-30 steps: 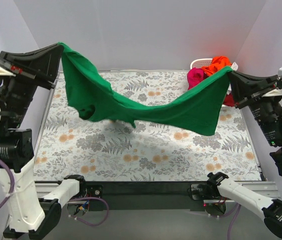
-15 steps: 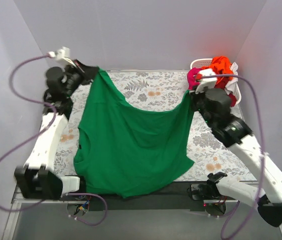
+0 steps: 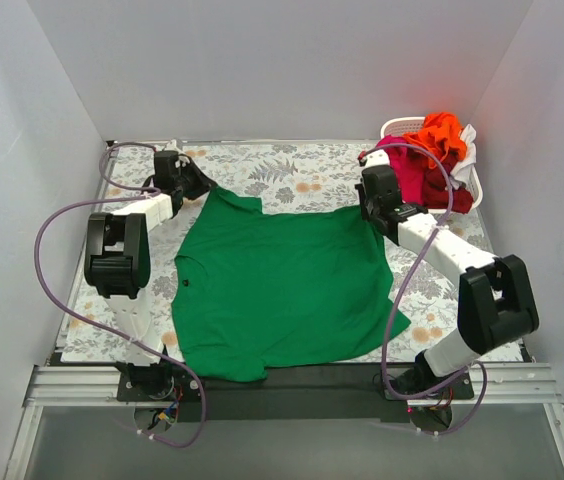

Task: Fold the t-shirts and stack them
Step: Flatten the tshirt out

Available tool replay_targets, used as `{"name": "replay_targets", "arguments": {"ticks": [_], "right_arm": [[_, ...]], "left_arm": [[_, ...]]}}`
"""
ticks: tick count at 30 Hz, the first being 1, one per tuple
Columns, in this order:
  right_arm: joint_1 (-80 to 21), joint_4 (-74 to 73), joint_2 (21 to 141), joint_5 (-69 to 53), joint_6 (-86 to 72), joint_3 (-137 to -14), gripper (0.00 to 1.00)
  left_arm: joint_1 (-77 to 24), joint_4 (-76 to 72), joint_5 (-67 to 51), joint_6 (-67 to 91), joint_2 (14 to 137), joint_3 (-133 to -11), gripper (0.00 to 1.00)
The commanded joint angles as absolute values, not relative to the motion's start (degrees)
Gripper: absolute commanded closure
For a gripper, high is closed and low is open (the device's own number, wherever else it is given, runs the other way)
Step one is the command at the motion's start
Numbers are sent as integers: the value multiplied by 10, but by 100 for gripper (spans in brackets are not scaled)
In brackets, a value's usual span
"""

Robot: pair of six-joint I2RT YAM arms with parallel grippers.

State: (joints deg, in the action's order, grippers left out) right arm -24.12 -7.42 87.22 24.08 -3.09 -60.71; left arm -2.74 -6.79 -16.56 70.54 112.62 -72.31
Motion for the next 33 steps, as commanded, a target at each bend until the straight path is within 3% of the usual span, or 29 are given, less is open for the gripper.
{"name": "replay_targets", "arguments": {"ticks": [1,20,21,23,24,25,26,27,30,33], "right_arm": [[-236,-25,902,251,-34,-642,99],[-213,-45,1030,357,-39,-749,99],[-209,-50,1037,358,-38,-758,99],[-207,-69,1059,362,-38,-779,96],[-206,-74,1065,366,-38,-794,88],[-206,-77,1071,366,-36,-798,78],[-205,-80,1070,365,-35,-800,63],[-206,-80,1065,360,-35,-800,57],[-206,-79,1031,333,-40,-784,41],[-208,-73,989,297,-41,-757,36]], "left_arm": [[-25,-90,-113,694,1121,-746,100],[-14,33,-8,682,1272,-954,100],[-14,37,-10,675,1277,-968,95],[-14,43,-18,672,1289,-1000,69],[-14,47,-19,670,1289,-1007,43],[-15,48,-22,669,1288,-1016,35],[-15,50,-23,669,1283,-1015,21],[-15,48,-17,669,1262,-1013,10],[-15,40,-7,669,1205,-981,10],[-25,19,15,672,1145,-902,10]]}}
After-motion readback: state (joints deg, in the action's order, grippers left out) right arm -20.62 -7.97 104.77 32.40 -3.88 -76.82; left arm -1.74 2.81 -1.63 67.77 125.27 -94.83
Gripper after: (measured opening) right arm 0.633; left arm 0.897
